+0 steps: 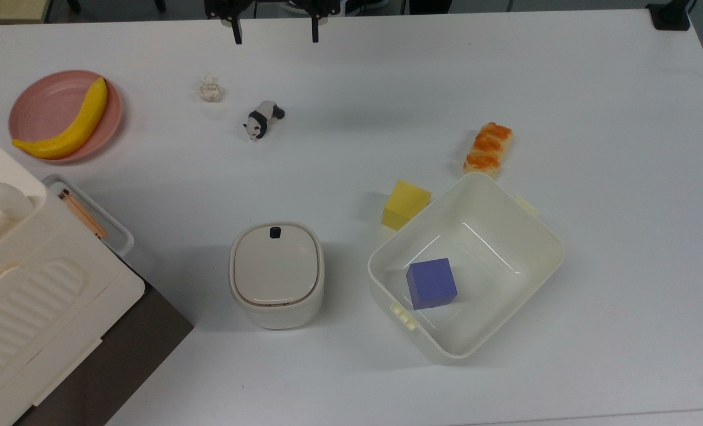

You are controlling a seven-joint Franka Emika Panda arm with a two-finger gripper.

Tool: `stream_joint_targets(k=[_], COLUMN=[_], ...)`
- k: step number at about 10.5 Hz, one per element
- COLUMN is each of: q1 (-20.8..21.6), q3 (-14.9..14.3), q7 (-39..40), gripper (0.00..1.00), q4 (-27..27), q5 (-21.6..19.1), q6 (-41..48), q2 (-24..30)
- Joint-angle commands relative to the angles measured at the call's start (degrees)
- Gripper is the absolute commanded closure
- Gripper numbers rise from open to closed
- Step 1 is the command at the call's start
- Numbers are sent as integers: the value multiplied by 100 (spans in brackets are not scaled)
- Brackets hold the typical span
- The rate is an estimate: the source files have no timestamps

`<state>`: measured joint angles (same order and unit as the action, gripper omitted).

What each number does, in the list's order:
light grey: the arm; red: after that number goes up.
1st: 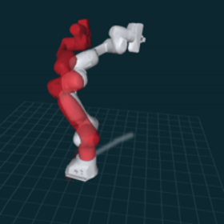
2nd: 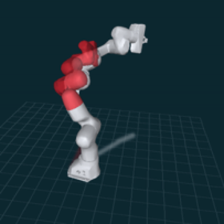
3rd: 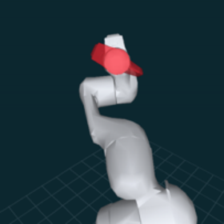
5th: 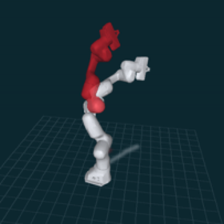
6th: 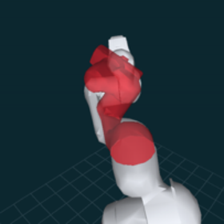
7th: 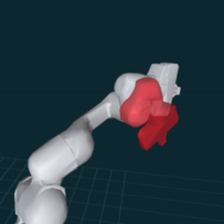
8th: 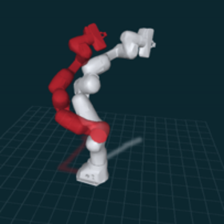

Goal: Put the bread in the basket
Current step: 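Move the open gripper from rest toward the orange bread roll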

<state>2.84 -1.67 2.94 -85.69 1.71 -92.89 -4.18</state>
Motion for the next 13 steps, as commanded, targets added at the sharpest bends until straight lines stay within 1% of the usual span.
stream_joint_targets(k=[1,2,8,9,11,13], q1=[103,120,199,295,637,1172], q3=[-26,-26,-26,-26,-26,-26], q7=[-57,-74,-119,-145,-145,-345], gripper=[0,0,0,0,0,0], q4=[-122,-123,-228,-237,-342,-352], q5=[49,57,40,14,13,-4], q6=[96,104,96,113,70,34], q2=[-3,-108,-197,-249,-372,-635])
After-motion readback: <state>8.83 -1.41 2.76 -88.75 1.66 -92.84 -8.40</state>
